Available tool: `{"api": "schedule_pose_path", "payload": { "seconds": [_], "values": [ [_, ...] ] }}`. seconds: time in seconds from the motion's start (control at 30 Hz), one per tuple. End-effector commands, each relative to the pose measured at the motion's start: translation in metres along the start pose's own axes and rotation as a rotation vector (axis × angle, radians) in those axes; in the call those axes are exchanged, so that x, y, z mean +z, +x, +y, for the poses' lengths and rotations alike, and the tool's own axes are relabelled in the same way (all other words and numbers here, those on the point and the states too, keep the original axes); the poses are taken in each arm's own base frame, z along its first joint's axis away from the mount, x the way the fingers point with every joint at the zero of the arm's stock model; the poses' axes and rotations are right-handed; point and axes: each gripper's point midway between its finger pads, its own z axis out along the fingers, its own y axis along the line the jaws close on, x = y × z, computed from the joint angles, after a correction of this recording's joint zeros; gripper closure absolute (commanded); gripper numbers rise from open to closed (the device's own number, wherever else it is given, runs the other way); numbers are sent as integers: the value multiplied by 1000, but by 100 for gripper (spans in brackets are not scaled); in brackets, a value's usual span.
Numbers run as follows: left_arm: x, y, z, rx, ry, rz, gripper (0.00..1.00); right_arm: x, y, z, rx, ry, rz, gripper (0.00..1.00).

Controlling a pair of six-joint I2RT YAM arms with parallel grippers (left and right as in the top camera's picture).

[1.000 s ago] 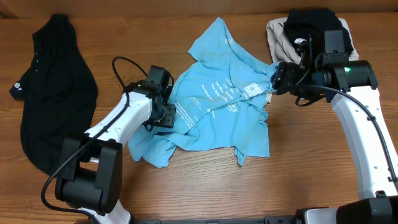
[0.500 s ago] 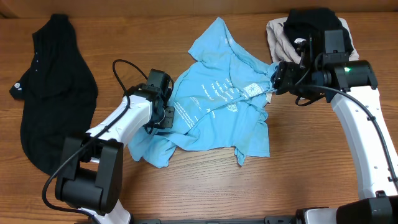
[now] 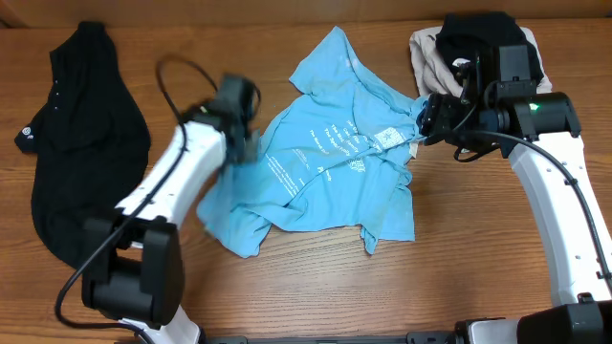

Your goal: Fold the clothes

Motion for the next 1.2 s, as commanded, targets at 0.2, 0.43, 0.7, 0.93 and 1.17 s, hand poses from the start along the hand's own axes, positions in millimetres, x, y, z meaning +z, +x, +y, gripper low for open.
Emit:
{"api": "schedule_pose_path", "payload": {
  "seconds": [0.2, 0.43, 0.7, 0.93, 1.17],
  "values": [
    [-61, -99, 33, 112, -78, -298, 96, -4, -6, -6, -11, 35, -40, 30],
    [-48, -111, 31, 125, -82, -324, 72, -5, -9, -9, -11, 55, -55, 30],
    [-46, -53, 45, -143, -23, -64, 20, -5, -8, -9, -11, 56, -52, 29],
    [-31, 9, 24, -94, 79, 171, 25, -5, -10, -8, -12, 53, -60, 29],
    [7, 21, 5, -4, 72, 135, 30, -4, -9, -9, -11, 55, -53, 29]
  ]
}}
